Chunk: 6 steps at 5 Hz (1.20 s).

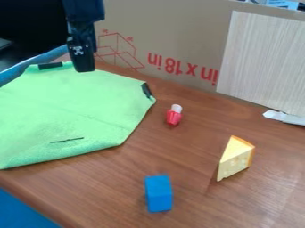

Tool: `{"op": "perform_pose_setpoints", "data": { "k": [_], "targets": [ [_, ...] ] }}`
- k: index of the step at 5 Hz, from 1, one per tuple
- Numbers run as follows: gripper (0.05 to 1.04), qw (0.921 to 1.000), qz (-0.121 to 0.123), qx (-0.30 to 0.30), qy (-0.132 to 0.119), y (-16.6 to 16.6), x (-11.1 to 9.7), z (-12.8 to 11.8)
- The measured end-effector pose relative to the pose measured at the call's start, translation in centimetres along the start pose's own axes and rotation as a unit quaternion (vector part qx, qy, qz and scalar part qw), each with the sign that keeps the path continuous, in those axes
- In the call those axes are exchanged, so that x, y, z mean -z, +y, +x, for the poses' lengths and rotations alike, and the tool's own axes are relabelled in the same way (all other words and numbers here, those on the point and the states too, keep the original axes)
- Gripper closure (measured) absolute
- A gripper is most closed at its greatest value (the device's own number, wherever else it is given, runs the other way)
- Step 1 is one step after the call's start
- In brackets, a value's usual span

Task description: Put the yellow figure on left of cloth

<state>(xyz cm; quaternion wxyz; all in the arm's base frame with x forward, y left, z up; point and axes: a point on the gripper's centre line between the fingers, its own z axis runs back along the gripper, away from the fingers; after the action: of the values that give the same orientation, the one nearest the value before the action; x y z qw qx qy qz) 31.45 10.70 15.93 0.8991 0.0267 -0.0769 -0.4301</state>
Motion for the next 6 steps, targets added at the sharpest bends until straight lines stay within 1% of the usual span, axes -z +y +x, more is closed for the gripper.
{"op": "perform_pose_setpoints", "data": {
  "k": [1,2,4,5,6],
  "targets": [
    [0.083,0.9999,-0.014,-0.005,0.002,-0.2,1.0,0.0],
    [0.083,0.9994,-0.033,0.005,-0.012,-3.1,2.5,2.8],
    [0.083,0.9996,-0.027,-0.001,-0.013,-3.0,2.4,2.8],
    [0.083,0.999,-0.031,0.029,-0.011,-6.4,4.6,6.0],
    [0.083,0.998,-0.008,0.025,-0.057,-8.9,3.5,8.6]
  ]
}}
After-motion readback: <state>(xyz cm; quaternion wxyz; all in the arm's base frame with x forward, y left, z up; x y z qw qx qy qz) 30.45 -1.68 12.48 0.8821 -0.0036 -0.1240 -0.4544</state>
